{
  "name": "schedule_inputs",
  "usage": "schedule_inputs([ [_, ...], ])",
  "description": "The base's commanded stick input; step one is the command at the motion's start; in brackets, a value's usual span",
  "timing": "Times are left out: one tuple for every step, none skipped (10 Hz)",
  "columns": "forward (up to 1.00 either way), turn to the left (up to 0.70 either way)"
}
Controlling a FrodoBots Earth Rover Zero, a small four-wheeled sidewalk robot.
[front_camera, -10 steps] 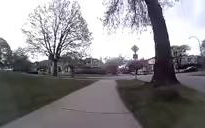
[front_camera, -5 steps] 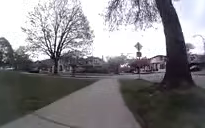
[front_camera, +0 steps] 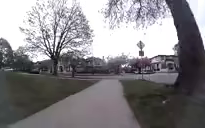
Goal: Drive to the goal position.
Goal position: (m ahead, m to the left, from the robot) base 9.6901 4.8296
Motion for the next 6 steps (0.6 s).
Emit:
schedule_inputs([
  [1.0,0.0],
  [1.0,0.0],
  [1.0,0.0],
  [1.0,0.0],
  [1.0,0.0],
  [1.0,0.0],
])
